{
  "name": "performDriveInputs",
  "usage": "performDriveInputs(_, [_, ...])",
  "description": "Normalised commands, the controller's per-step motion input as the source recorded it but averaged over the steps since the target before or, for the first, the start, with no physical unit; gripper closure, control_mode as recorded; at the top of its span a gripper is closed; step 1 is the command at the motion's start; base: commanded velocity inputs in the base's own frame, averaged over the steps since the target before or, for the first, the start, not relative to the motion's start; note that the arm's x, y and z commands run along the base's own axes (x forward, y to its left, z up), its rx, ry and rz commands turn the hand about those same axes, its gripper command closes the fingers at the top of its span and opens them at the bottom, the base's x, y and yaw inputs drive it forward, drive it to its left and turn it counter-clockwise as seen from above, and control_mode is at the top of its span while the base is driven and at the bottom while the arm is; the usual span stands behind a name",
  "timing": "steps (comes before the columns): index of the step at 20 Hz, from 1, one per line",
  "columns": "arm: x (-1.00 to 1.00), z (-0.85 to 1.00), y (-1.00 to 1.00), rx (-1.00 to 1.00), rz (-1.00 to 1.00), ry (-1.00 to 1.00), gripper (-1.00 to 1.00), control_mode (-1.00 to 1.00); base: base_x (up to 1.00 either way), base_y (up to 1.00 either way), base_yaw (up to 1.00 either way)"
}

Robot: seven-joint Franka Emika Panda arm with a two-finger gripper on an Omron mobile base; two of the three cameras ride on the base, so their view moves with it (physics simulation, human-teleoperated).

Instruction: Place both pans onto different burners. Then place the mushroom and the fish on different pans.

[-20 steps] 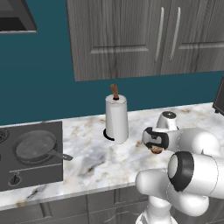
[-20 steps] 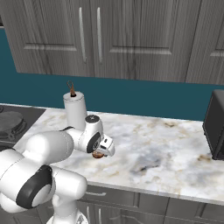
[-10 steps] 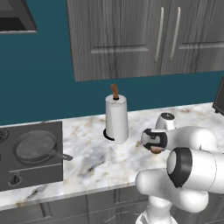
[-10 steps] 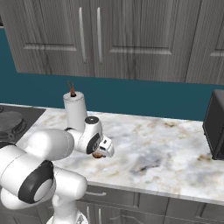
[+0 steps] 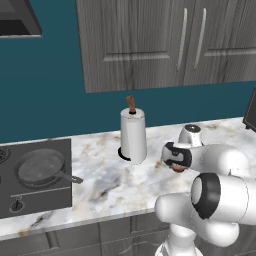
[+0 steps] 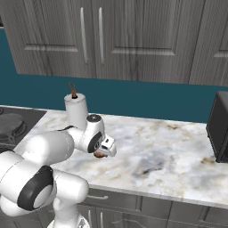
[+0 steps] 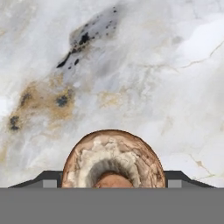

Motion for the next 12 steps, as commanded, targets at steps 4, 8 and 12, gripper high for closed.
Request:
performDriveInputs(4, [0.00, 0.40, 0.00, 0.00, 0.00, 0.00, 1.00, -1.00, 0.00, 0.00, 0.00])
performDriveInputs(8, [-0.14, 0.33, 0.00, 0.00, 0.00, 0.00, 1.00, -1.00, 0.00, 0.00, 0.00])
performDriveInputs(12, [-0.24, 0.21, 0.00, 0.00, 0.00, 0.00, 1.00, -1.00, 0.00, 0.00, 0.00])
